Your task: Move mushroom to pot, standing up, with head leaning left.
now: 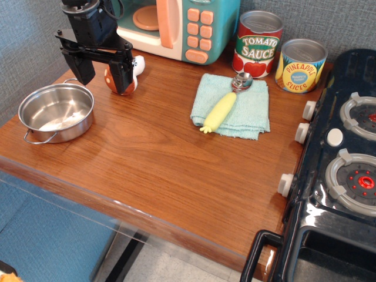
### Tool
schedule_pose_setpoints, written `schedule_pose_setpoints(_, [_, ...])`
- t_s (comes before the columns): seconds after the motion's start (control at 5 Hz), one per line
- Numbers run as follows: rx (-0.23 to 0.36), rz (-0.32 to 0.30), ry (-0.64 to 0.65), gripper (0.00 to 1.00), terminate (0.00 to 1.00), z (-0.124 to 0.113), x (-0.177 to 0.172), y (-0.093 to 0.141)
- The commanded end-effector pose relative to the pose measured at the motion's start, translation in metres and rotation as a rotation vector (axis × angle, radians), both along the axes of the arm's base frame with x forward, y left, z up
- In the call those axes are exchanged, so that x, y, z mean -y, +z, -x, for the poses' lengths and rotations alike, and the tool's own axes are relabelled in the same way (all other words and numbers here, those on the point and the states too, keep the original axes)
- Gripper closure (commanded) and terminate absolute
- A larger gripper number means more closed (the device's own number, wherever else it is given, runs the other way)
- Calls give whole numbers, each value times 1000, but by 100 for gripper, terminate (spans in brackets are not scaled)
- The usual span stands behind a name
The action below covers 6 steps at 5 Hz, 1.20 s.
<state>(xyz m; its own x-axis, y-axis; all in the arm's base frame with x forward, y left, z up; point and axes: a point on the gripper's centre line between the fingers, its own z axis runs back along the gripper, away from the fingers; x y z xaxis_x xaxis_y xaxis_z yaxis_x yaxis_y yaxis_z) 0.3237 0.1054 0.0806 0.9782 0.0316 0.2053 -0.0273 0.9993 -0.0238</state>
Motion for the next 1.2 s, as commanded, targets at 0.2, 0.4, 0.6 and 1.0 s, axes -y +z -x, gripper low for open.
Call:
schedule_pose_setpoints(0.2, [-1, 25, 20, 0, 0, -22, -4, -3])
schedule_pose_setpoints(0.4, [-35, 47, 25, 0, 0, -40, -2, -10])
schedule_pose_setpoints(0.6, [-20, 63, 33, 0, 0, -61, -7, -10])
schedule_pose_setpoints(1.0, [-29, 29, -13, 0, 0, -83, -12, 5])
